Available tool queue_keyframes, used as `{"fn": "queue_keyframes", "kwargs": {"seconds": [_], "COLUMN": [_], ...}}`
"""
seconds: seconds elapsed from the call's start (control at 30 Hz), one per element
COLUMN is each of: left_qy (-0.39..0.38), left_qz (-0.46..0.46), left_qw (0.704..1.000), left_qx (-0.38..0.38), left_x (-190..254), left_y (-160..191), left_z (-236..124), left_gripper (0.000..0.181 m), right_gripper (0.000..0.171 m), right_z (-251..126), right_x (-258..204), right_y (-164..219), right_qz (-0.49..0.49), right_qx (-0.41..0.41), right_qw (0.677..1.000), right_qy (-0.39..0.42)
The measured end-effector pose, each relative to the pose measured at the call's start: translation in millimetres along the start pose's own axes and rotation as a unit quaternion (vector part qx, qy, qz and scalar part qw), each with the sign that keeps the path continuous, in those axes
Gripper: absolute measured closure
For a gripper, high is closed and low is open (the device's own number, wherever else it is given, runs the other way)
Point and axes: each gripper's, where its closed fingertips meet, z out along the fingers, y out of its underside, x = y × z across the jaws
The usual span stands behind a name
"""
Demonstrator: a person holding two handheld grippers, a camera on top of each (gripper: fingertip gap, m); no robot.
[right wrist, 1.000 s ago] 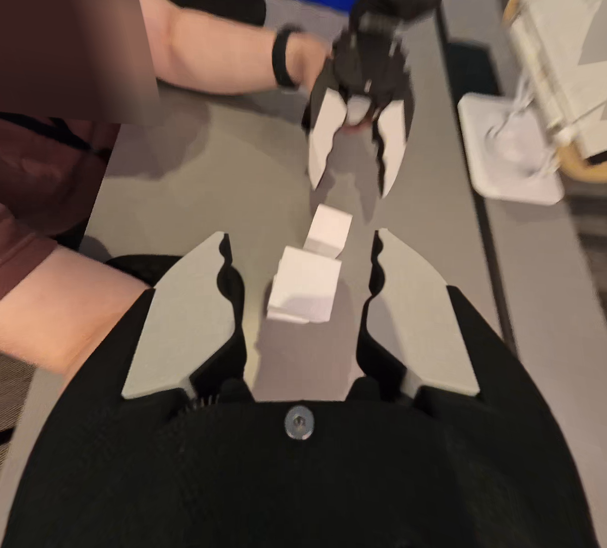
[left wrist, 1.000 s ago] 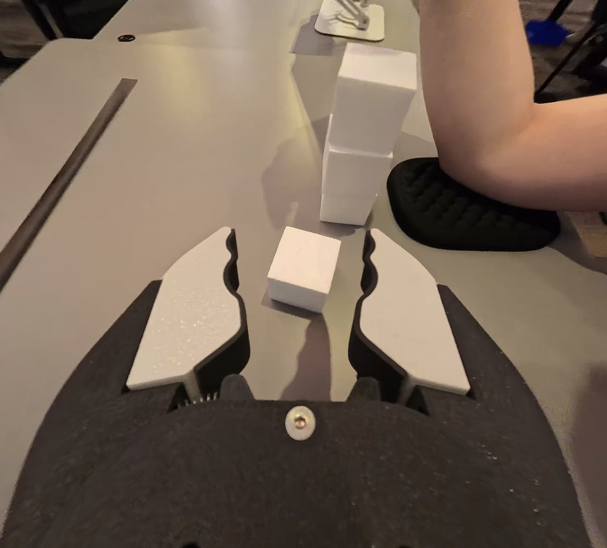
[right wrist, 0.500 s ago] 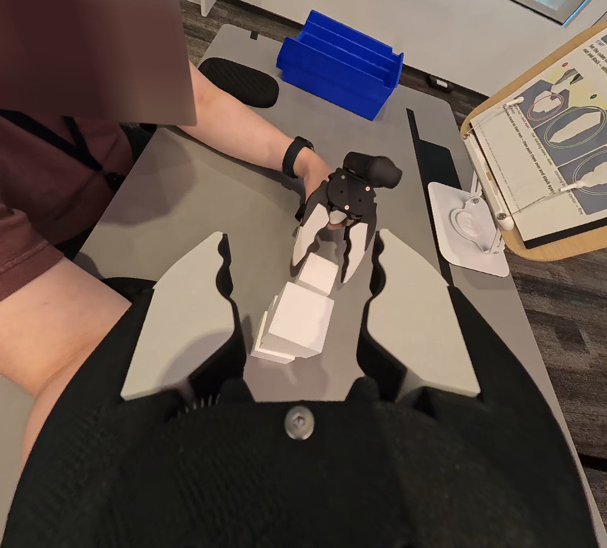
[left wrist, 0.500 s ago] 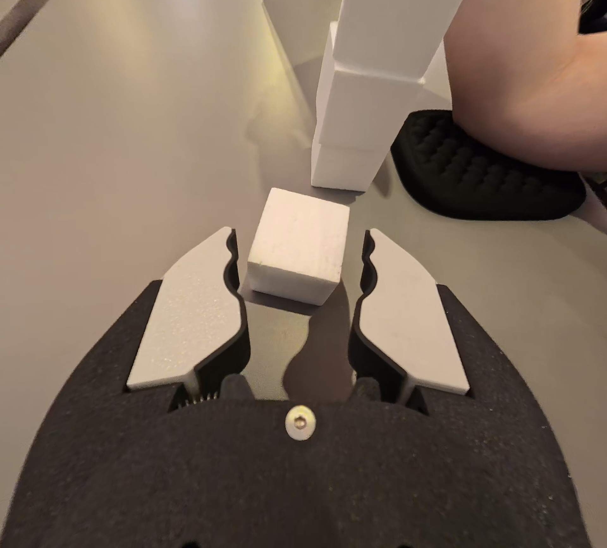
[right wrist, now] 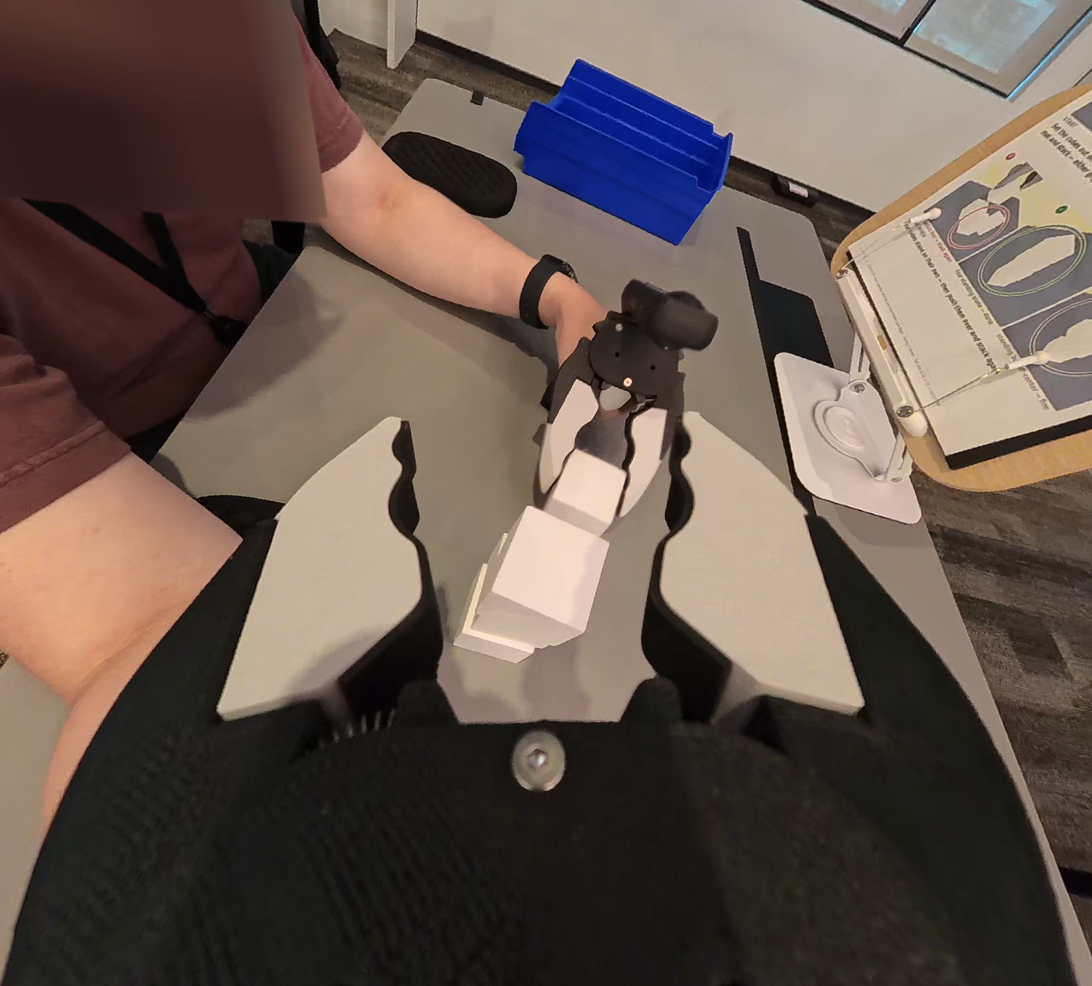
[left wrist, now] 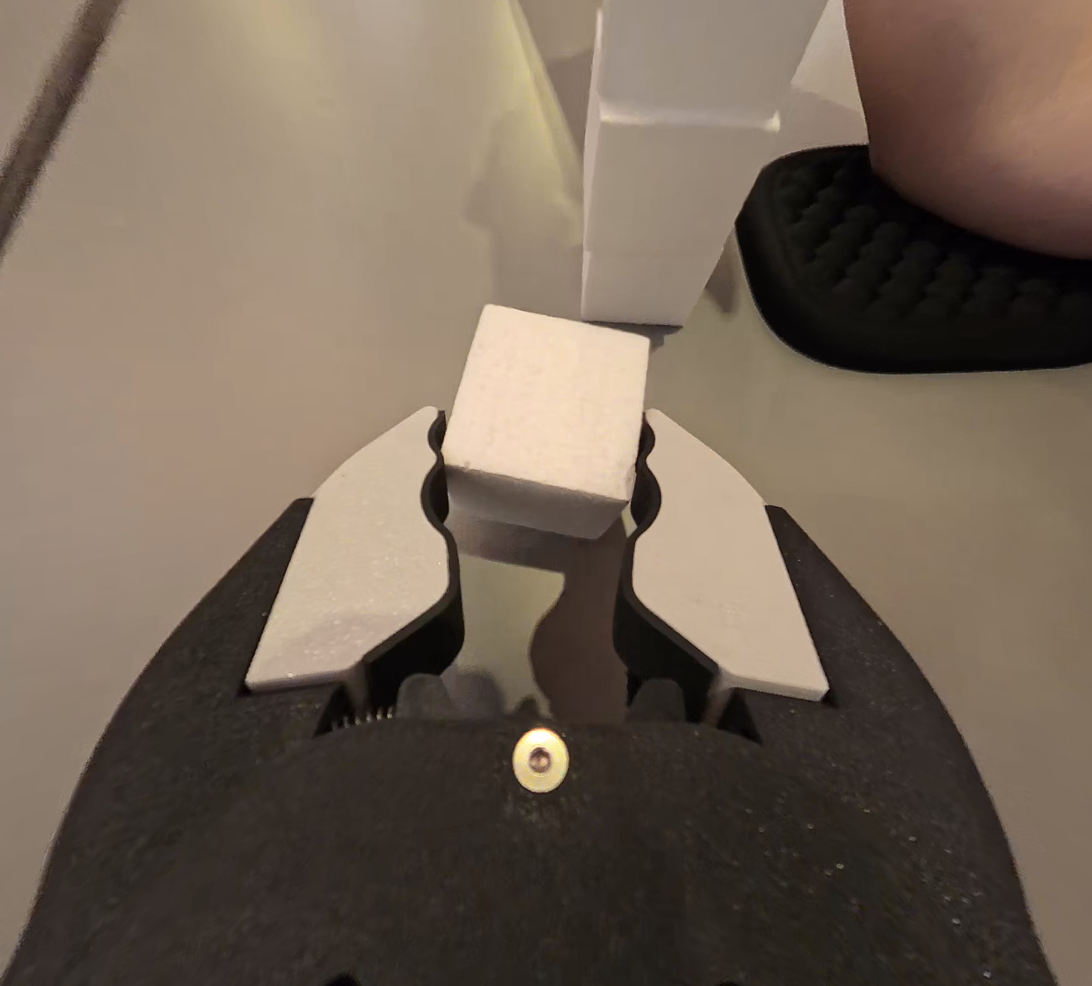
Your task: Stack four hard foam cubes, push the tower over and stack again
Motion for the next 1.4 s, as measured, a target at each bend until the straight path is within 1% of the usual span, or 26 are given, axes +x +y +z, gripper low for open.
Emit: {"fn": "queue_keyframes", "kwargs": {"seconds": [0.17,0.27,0.33,0.43,0.57,0.73,0.97,1.13,1.2,1.27,1.4], "left_qy": [-0.08,-0.084,-0.077,-0.033,-0.008,0.005,0.022,0.018,0.017,0.019,0.014], "left_qz": [-0.011,-0.024,-0.011,0.007,0.029,0.052,0.007,0.016,0.02,0.017,-0.001], "left_qw": [0.996,0.995,0.995,0.996,0.997,0.998,0.997,0.999,0.999,0.999,0.998], "left_qx": [0.042,0.051,0.069,0.082,0.068,0.044,0.068,0.035,0.034,0.039,0.061], "left_x": [-10.0,1.7,11.2,29.4,39.0,47.4,44.6,44.1,44.1,44.0,42.5], "left_y": [-48.1,-75.8,-98.2,-130.7,-158.3,-166.1,-172.9,-159.8,-158.6,-159.6,-163.6], "left_z": [-47.6,-62.3,-62.7,-52.8,-30.2,-5.9,3.2,13.1,15.3,16.0,4.5], "left_gripper": [0.121,0.121,0.121,0.121,0.121,0.121,0.121,0.121,0.121,0.115,0.095], "right_gripper": [0.087,0.087,0.087,0.089,0.089,0.089,0.09,0.09,0.09,0.09,0.09], "right_z": [-7.1,-11.8,-15.8,-20.7,-24.9,-31.4,-34.5,-32.1,-31.0,-29.0,-25.7], "right_x": [1.1,0.9,-2.5,-12.2,-16.0,-17.2,-19.1,-18.4,-18.3,-16.9,-16.8], "right_y": [2.6,3.0,-1.2,-10.3,-10.8,-13.7,-13.5,-8.5,-7.9,-6.2,-3.1], "right_qz": [-0.001,-0.005,-0.017,-0.041,-0.052,-0.054,-0.061,-0.057,-0.056,-0.051,-0.051], "right_qx": [0.011,0.016,0.03,0.062,0.069,0.088,0.098,0.087,0.087,0.081,0.072], "right_qw": [1.0,1.0,0.999,0.997,0.996,0.994,0.993,0.994,0.995,0.995,0.996], "right_qy": [0.006,0.009,0.006,-0.003,0.011,0.018,0.023,0.022,0.019,0.018,0.014]}}
